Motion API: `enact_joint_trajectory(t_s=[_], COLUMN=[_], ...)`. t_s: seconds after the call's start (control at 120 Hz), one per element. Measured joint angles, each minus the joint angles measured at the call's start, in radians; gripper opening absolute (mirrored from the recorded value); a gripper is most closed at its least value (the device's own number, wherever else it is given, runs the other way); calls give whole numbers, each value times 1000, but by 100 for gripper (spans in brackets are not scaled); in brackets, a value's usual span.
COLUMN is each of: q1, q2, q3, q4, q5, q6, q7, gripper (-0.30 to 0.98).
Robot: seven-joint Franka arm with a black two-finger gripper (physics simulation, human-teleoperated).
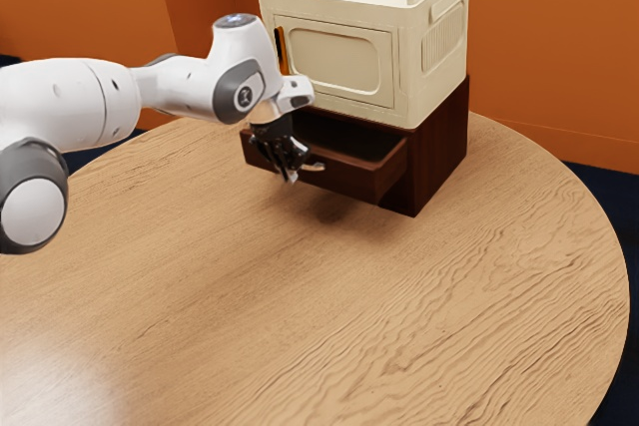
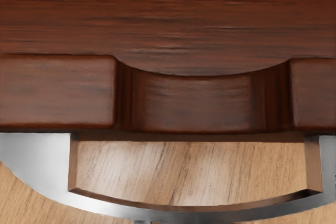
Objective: Push the drawer handle with one arm to close the drawer
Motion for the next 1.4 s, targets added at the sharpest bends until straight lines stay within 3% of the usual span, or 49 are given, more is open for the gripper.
enact_joint_trajectory(t_s=[0.508,1.092,1.217,1.275,1.35,1.4], q1=[0,3,5,5,4,3], q2=[178,223,228,136,-186,-394], q3=[-36,-39,-39,-31,-18,4], q4=[248,262,260,120,-268,-401], q5=[-2,-6,1,-38,-91,-112], q6=[104,313,341,347,332,237], q7=[20,47,44,44,43,33], gripper=[-1,2,-7,2,19,29])
